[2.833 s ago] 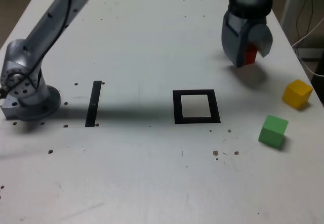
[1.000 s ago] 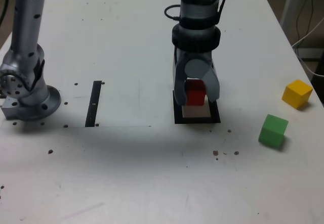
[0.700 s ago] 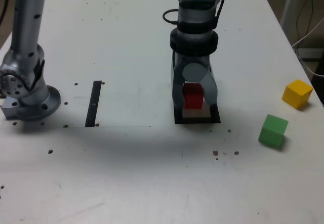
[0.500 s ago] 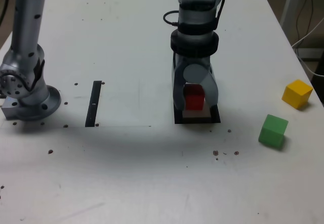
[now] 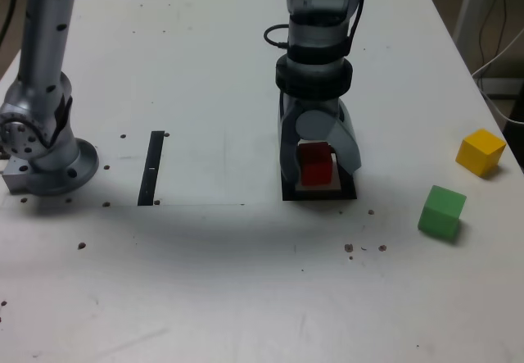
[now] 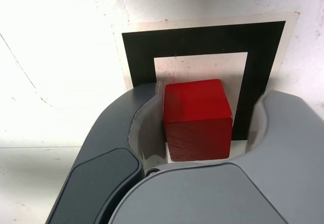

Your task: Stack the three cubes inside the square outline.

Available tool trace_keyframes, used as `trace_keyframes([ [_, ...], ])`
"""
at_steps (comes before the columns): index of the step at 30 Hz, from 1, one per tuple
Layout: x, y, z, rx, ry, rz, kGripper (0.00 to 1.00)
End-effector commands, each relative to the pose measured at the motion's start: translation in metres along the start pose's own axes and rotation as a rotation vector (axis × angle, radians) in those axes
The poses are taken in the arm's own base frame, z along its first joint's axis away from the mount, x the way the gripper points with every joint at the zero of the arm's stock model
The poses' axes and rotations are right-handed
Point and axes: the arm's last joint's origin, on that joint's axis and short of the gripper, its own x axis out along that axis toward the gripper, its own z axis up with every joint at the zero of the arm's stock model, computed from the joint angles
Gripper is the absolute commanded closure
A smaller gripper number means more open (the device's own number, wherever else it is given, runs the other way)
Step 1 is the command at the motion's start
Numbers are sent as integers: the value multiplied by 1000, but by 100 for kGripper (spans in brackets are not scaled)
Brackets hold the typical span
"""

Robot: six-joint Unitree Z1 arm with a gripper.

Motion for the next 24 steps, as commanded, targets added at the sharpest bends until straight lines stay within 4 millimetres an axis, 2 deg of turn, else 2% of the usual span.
trace_keyframes([
  [1, -2, -1, -2, 4, -4, 1, 0],
  [7, -12, -1, -13, 1, -25, 16, 0],
  [15, -39, -1, -32, -22, -48, 76, 0],
  [20, -54, -1, -28, -21, -42, 100, 0],
  [24, -61, -1, -17, -3, -39, 106, 0],
])
